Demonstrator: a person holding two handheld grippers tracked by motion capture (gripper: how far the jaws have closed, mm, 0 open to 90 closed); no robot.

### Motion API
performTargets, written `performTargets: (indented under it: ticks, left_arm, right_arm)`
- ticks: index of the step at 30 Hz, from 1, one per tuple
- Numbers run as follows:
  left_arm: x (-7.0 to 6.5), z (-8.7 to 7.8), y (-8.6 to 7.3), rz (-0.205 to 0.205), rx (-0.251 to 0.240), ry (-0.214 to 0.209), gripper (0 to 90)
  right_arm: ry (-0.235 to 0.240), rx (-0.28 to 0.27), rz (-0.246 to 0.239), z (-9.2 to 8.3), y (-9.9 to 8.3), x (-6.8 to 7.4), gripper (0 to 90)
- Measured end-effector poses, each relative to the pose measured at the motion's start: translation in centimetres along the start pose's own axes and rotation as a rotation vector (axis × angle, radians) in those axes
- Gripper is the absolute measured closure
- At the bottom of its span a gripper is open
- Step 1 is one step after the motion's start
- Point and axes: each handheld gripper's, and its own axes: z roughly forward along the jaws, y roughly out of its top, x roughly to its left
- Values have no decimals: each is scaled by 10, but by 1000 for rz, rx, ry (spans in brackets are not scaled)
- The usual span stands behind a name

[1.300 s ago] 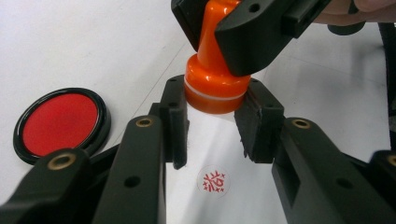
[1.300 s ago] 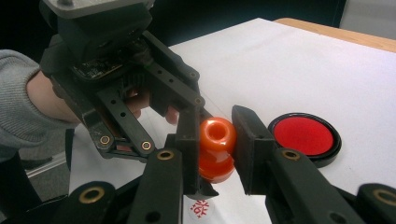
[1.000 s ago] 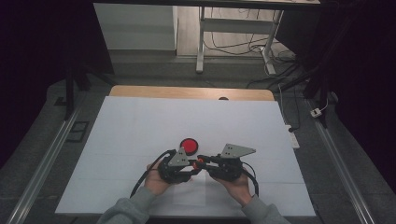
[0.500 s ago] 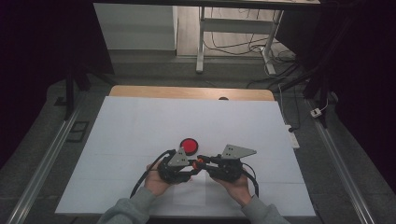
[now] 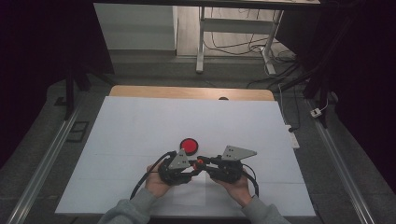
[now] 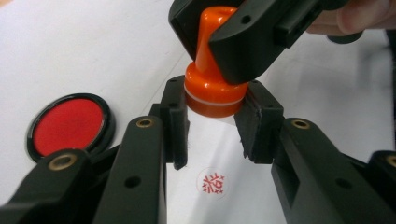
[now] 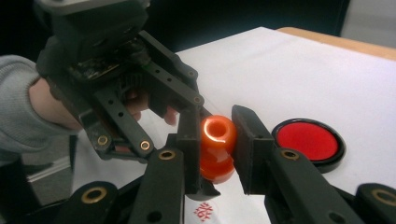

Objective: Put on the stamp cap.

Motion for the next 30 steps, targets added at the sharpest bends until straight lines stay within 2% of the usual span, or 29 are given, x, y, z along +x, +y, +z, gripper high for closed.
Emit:
performTargets:
  ticks: [4,6,9,11,16,30]
  left_arm:
    - [0,0,1,3,10,4,655]
    - [1,0,1,-11,-5,-4,655]
    - [1,2,0,-4,8,-1,653]
    - [1,2,-2,-1,-2,6,652]
    - [3,2,-2,-23,-23,-6,648]
    - [3,4,-1,-29,-24,-10,597]
  right_arm:
    - [-1,3,-11,0,-1,1,726]
    - [0,9,-11,0,0,0,725]
    - [-6,22,-14,0,2,0,724]
    - [-15,29,-17,1,2,0,723]
    - [-11,19,-7,0,3,-1,721]
    - [-16,-9,-1,-2,5,-1,721]
